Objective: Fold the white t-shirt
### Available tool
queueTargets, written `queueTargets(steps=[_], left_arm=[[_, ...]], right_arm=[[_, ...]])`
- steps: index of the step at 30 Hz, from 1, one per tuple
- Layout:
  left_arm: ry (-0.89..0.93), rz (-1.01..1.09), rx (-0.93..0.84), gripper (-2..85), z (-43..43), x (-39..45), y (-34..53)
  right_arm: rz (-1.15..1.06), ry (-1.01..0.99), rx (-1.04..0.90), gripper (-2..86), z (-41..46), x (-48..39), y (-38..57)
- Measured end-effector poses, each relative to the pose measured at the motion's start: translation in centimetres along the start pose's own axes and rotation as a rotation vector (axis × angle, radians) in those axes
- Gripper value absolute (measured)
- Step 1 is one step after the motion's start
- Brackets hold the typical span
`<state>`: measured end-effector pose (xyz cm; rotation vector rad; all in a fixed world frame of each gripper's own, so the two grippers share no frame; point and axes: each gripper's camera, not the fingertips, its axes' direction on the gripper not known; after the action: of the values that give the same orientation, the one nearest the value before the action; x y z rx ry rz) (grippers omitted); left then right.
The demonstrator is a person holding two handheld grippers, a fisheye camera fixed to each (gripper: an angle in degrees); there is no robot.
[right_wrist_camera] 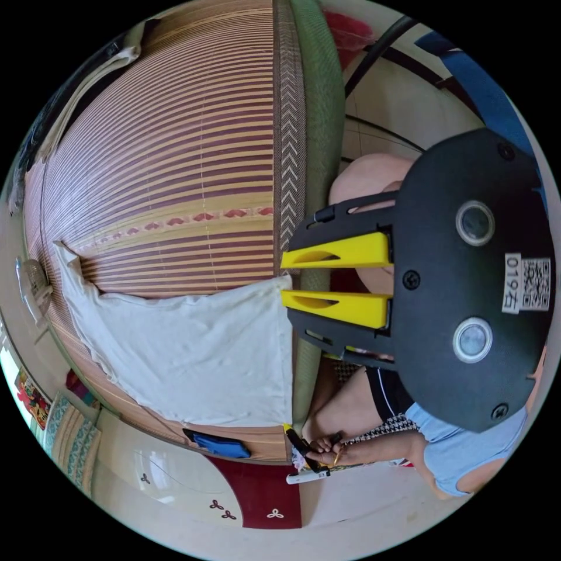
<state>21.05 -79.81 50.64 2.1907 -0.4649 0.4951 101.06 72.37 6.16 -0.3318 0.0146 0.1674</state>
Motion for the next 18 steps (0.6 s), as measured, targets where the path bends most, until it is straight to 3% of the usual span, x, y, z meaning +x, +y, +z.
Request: queueTargets(steps=[13,18], left_arm=[[0.031,0.018,0.000,1.7,1.9,-1.4,-2.1],[0.022,0.027,-0.010,1.5,2.3,-1.4,-3.0]], right_arm=[[-0.014,0.040,0.005,6.2,-0.9,-3.2,-0.2],[-0.025,0.097,0.010,2.0,-0.8,-4.4,-0.5]])
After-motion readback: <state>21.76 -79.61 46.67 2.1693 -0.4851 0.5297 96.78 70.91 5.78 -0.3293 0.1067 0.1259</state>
